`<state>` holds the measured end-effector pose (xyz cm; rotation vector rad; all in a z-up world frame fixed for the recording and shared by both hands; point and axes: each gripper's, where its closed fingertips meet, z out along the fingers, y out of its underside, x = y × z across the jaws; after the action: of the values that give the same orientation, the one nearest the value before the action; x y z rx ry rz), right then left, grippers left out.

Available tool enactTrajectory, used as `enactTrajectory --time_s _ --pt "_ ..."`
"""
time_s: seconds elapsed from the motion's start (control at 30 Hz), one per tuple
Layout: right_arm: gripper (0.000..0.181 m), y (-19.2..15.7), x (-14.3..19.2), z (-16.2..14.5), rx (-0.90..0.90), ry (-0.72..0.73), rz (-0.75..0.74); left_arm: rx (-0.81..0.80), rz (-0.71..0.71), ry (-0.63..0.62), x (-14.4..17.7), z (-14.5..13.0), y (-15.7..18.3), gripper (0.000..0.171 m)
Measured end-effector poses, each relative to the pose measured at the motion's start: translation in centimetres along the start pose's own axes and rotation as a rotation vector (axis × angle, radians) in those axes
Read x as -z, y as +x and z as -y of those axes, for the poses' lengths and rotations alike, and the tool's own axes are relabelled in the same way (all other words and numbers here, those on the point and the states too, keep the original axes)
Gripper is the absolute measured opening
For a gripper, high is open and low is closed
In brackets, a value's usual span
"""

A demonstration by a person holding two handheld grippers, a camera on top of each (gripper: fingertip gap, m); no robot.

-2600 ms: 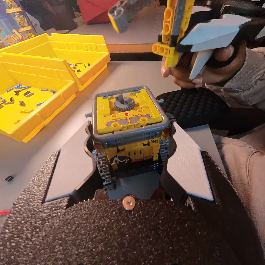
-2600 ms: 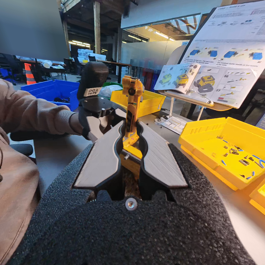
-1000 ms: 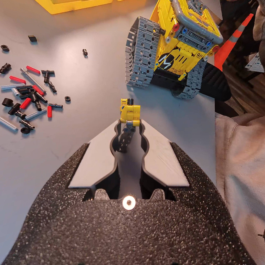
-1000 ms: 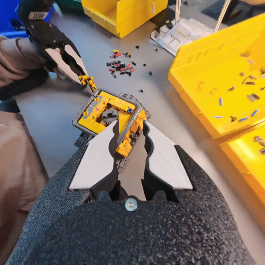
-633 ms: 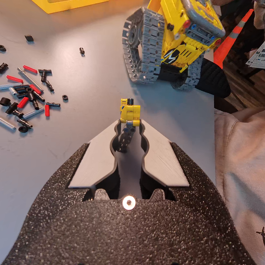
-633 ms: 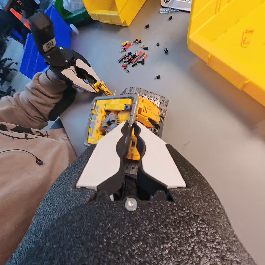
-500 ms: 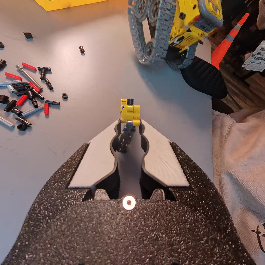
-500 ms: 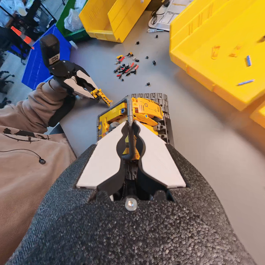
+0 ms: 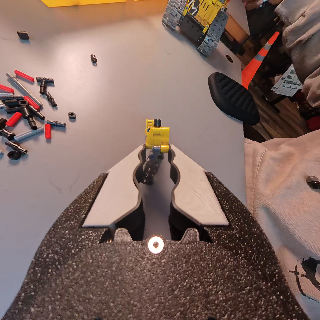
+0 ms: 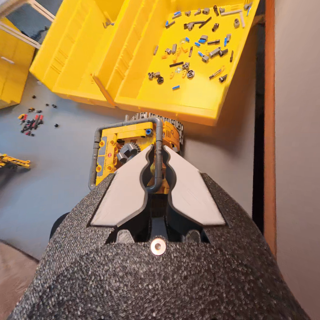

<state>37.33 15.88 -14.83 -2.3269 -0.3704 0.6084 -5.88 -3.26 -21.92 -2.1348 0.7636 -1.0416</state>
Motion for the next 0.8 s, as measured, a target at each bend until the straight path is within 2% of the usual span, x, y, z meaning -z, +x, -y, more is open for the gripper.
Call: enactTrajectory --time_s 0.07,0.13,0.2,0.23,0.27,0.3,0.37,0.4,0.47,0.53,0.57,0.6,0.63,0.7,0.8 --pt "0.02 0.9 0.7 1.0 0.035 0.047 -0.064 -0.012 -0.021 0.023 0.0 0.4 0.4 0.025" --pt "0.041 0.8 2.7 3.4 0.188 0.124 -0.193 -0.052 -0.049 0.059 0.2 1.0 1.2 0.024" --pt "0.05 -2.5 5.0 5.9 0.442 0.211 -0.324 -0.115 -0.079 0.102 0.4 1.9 2.1 0.024" --pt "0.052 -5.9 5.3 6.4 0.569 0.247 -0.314 -0.15 -0.093 0.12 0.4 2.3 2.6 0.024" --pt "0.053 -10.5 4.7 6.1 0.677 0.278 -0.228 -0.18 -0.107 0.134 0.3 2.6 3.1 0.024" --pt "0.054 -15.8 3.5 4.9 0.762 0.295 -0.079 -0.203 -0.119 0.148 0.1 3.0 3.4 0.024" --pt "0.06 -25.9 0.4 0.0 0.881 0.254 0.261 -0.218 -0.155 0.182 -0.3 3.7 4.2 0.024" --pt "0.061 -29.7 -1.5 -2.9 0.933 0.211 0.383 -0.214 -0.177 0.206 -0.5 4.2 4.5 0.024" --pt "0.062 -34.6 -6.1 -7.7 1.076 0.168 0.476 -0.189 -0.205 0.239 -0.6 5.2 4.9 0.024" --pt "0.057 -37.1 -10.1 -9.3 1.264 0.236 0.416 -0.157 -0.206 0.246 -0.6 5.9 4.6 0.024" --pt "0.046 -38.4 -11.0 -8.9 1.333 0.32 0.397 -0.131 -0.207 0.229 -0.6 6.0 4.3 0.024" --pt "0.025 -39.5 -11.3 -8.1 1.367 0.392 0.394 -0.094 -0.209 0.204 -0.6 5.9 3.7 0.025" --pt "0.013 -40.0 -11.7 -7.5 1.403 0.405 0.395 -0.048 -0.219 0.183 -0.5 5.8 3.1 0.025" --pt "0.013 -40.0 -13.1 -7.9 1.46 0.286 0.469 0.048 -0.322 0.128 -0.1 5.2 2.8 0.026" --pt "0.011 -40.1 -13.5 -8.5 1.405 0.211 0.658 0.159 -0.446 0.072 0.1 4.1 2.4 0.025"
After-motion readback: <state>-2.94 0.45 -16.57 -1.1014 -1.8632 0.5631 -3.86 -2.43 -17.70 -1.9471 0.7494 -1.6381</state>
